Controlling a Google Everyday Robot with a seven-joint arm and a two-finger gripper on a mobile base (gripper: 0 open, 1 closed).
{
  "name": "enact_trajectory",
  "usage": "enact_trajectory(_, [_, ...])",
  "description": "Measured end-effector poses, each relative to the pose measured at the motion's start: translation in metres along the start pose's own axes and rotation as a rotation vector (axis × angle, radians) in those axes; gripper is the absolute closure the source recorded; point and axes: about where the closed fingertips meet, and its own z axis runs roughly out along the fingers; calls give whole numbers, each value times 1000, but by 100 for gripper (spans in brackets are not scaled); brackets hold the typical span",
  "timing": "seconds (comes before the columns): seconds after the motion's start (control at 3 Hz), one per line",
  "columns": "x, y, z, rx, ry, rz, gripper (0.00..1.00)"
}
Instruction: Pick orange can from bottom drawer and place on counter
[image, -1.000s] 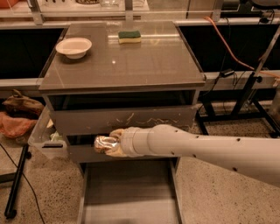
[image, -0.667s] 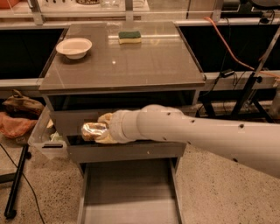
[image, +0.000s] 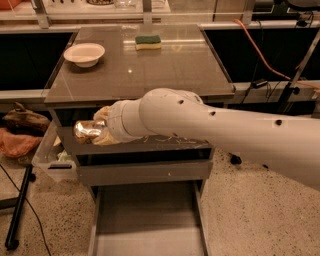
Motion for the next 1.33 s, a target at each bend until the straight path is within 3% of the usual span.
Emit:
enact_trajectory(0.33, [-20, -49, -39, 119, 2, -101, 100])
enact_trajectory(0.67, [-35, -125, -102, 304, 42, -195, 100])
enact_trajectory(1.0, [-35, -125, -102, 304, 42, -195, 100])
enact_trajectory(1.33, [-4, -152, -111, 321, 93, -190, 100])
